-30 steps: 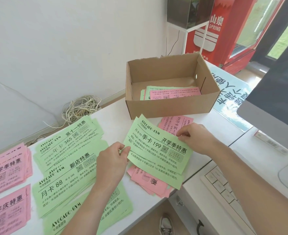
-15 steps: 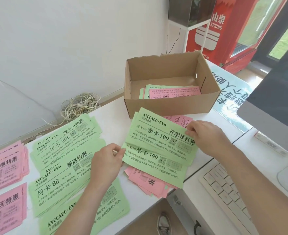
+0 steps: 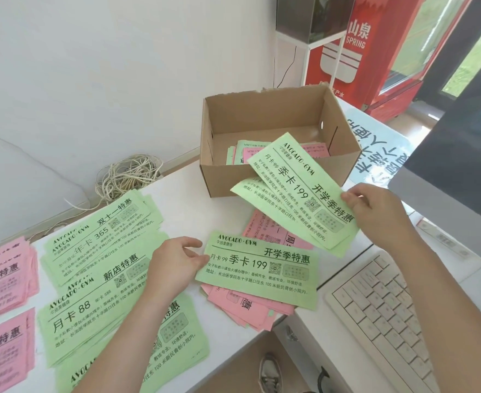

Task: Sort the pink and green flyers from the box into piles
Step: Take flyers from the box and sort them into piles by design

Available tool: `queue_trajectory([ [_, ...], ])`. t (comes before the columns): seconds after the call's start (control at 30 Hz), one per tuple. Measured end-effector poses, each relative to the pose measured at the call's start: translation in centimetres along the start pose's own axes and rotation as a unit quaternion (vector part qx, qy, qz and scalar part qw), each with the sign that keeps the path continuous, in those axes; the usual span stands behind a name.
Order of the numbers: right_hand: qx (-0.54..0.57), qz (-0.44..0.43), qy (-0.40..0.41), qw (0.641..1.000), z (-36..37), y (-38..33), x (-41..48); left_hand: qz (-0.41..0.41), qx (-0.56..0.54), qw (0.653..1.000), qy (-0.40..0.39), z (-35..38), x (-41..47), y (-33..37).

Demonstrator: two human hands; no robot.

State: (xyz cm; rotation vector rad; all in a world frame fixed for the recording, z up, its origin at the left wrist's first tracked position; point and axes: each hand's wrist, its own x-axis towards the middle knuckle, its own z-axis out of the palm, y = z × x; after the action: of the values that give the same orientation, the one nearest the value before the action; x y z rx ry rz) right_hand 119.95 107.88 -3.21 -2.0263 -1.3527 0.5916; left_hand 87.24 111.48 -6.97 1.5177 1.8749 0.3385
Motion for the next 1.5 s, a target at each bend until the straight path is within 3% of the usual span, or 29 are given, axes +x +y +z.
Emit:
queue_trajectory([
  [0.13, 0.045, 0.0, -0.092, 0.995, 1.8, -0.9, -1.2, 0.011, 0.004, 1.0, 0.021, 0.1, -0.1, 0.3],
  [0.27, -0.099, -0.066, -0.17, 0.978, 5.2, -1.0, -2.2, 0.01, -0.072, 0.997, 0.004, 0.2, 0.2, 0.0],
  [0.4, -0.19, -0.081, -0.182, 0.961, 6.1, -0.9, -2.2, -0.009, -0.155, 0.988, -0.025, 0.2, 0.9, -0.1],
  [0.63, -0.215, -0.127, -0.156, 0.956, 6.7, -0.3, -2.0, -0.017, -0.134, 0.99, -0.048, 0.5, 1.0, 1.9],
  [0.83, -0.188, -0.145, -0.117, 0.964, 6.6, 0.6, -2.2, 0.028, -0.038, 0.997, -0.067, -0.1, 0.6, 1.9],
  [0.93, -0.138, -0.166, -0.112, 0.97, 6.3, 0.7, -2.2, 0.026, -0.121, 0.992, -0.038, -0.8, 0.5, 1.0],
  [1.03, -0.108, -0.177, -0.11, 0.972, 6.0, 0.4, -2.3, -0.027, -0.235, 0.97, -0.047, -1.2, 0.5, 0.8],
  [1.2, -0.179, -0.16, -0.159, 0.958, 6.7, -0.2, -2.2, -0.037, -0.341, 0.933, -0.104, -1.5, -0.1, 1.9],
  [1.27, -0.2, -0.152, -0.16, 0.955, 7.2, -0.4, -2.3, -0.007, -0.324, 0.935, -0.143, -1.4, -0.7, 2.3],
  [1.33, -0.214, -0.15, -0.157, 0.952, 7.4, -0.5, -2.5, 0.06, -0.21, 0.969, -0.118, -0.5, -1.2, 2.6],
  [1.4, -0.208, -0.144, -0.158, 0.954, 7.3, -0.7, -2.7, 0.088, -0.151, 0.984, -0.027, 0.3, -1.7, 3.0],
  [1.5, -0.079, -0.078, -0.204, 0.973, 5.7, -1.5, -2.9, 0.108, -0.232, 0.967, 0.002, -0.1, -2.8, 3.4],
])
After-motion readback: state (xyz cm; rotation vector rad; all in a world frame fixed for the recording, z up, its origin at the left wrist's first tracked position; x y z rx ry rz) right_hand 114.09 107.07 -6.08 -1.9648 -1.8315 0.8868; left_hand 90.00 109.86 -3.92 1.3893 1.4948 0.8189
